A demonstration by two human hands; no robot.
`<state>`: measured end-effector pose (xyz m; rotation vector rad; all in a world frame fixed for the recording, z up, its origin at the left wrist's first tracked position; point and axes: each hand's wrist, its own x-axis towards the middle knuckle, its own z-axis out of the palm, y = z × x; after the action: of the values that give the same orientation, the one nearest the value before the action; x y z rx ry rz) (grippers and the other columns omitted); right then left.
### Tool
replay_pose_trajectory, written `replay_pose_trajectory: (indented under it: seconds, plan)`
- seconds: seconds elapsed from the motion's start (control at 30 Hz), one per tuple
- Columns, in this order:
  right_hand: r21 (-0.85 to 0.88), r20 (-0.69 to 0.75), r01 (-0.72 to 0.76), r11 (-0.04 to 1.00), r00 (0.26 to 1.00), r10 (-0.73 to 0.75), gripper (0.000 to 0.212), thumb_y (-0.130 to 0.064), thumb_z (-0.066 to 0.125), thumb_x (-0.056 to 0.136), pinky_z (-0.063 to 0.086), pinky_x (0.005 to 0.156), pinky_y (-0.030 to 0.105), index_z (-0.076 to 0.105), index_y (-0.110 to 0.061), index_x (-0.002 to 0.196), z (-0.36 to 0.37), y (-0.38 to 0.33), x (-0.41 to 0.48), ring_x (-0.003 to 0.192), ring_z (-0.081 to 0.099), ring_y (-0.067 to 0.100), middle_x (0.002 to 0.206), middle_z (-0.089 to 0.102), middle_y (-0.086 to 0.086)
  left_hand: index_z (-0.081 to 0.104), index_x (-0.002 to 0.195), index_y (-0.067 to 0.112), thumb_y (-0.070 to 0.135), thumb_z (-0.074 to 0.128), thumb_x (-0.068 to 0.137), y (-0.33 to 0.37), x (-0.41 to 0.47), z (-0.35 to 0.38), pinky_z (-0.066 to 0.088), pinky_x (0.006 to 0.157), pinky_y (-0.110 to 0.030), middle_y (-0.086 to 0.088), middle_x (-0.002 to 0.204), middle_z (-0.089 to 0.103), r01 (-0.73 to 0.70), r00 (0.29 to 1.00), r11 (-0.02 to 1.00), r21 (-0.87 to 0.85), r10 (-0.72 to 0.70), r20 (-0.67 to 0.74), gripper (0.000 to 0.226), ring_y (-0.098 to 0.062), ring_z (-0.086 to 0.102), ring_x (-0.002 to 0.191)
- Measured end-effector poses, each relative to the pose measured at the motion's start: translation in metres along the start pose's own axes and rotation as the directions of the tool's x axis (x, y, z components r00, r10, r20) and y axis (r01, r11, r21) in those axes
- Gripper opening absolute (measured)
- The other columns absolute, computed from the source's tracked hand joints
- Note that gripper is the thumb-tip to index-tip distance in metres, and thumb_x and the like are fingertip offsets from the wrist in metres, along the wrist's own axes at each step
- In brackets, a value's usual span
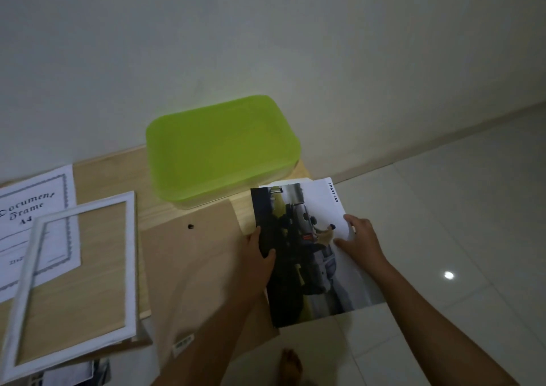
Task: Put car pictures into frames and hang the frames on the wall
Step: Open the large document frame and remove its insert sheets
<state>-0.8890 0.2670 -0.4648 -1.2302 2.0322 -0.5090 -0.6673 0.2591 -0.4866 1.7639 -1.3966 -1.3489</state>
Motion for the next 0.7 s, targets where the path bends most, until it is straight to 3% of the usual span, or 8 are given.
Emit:
replay_pose_trajectory:
  seconds: [0.2, 0.47, 0.53, 0.6, 0.67, 0.7]
  plan:
    - [-0.043, 0.005, 0.038, 0.998, 0.999, -0.038, 0.062, -0.009, 0.067, 0.081, 0.037, 0.101, 0.037, 0.038, -0.006, 0.135, 0.002, 0.002, 0.008, 0.120, 0.042, 0.031, 0.132, 0.039, 0.019, 0.032, 0.139, 0.002, 0.000, 0.059, 0.084, 0.005, 0.006, 0.002, 0.035, 0.097, -0.020, -0.015, 0.126, 0.036, -0.013, 0.999, 0.997, 0.077, 0.016, -0.037, 0.061, -0.025, 0.047, 0.114]
    - [-0.155, 0.009, 0.042, 0.987, 0.999, -0.042, 0.054, -0.010, 0.062, 0.083, 0.036, 0.099, 0.037, 0.042, -0.005, 0.132, 0.007, 0.008, 0.008, 0.121, 0.040, 0.034, 0.132, 0.043, 0.021, 0.034, 0.138, 0.005, 0.004, 0.059, 0.084, 0.002, 0.005, 0.000, 0.037, 0.098, -0.023, -0.009, 0.125, 0.033, -0.056, 0.998, 0.993, 0.105, 0.060, -0.033, 0.059, -0.018, 0.045, 0.111]
    - [-0.185, -0.012, 0.044, 0.982, 0.999, -0.047, 0.035, -0.009, 0.060, 0.083, 0.039, 0.092, 0.035, 0.050, -0.006, 0.117, 0.009, 0.003, 0.007, 0.117, 0.044, 0.033, 0.126, 0.048, 0.020, 0.043, 0.131, 0.006, 0.009, 0.059, 0.084, 0.002, 0.005, -0.004, 0.042, 0.094, -0.025, -0.008, 0.122, 0.035, -0.099, 0.993, 0.985, 0.142, 0.106, -0.045, 0.050, -0.020, 0.047, 0.109]
    - [-0.210, -0.033, 0.050, 0.976, 0.998, -0.058, 0.010, -0.009, 0.057, 0.082, 0.039, 0.071, 0.028, 0.050, -0.011, 0.089, 0.012, -0.002, 0.007, 0.101, 0.049, 0.030, 0.107, 0.056, 0.017, 0.047, 0.125, 0.006, 0.010, 0.057, 0.086, 0.004, 0.005, -0.011, 0.043, 0.092, -0.028, -0.008, 0.122, 0.039, -0.137, 0.987, 0.973, 0.184, 0.151, -0.062, 0.040, -0.016, 0.046, 0.105]
    - [-0.210, -0.051, 0.088, 0.974, 0.994, -0.101, 0.014, -0.011, 0.057, 0.082, 0.031, 0.059, 0.022, 0.045, -0.014, 0.075, 0.019, -0.013, 0.006, 0.087, 0.051, 0.027, 0.089, 0.053, 0.008, 0.043, 0.130, 0.005, 0.010, 0.054, 0.089, 0.004, 0.007, -0.024, 0.037, 0.096, -0.027, -0.011, 0.131, 0.039, -0.149, 0.982, 0.965, 0.215, 0.169, -0.082, 0.042, -0.021, 0.044, 0.113]
    - [-0.181, -0.053, 0.103, 0.978, 0.992, -0.114, 0.009, -0.012, 0.057, 0.083, 0.033, 0.060, 0.022, 0.050, -0.012, 0.077, 0.023, -0.024, 0.002, 0.085, 0.051, 0.026, 0.089, 0.053, 0.005, 0.041, 0.133, 0.004, 0.009, 0.053, 0.090, 0.002, 0.008, -0.033, 0.032, 0.097, -0.023, -0.012, 0.134, 0.038, -0.169, 0.977, 0.960, 0.221, 0.193, -0.089, 0.045, -0.024, 0.042, 0.119]
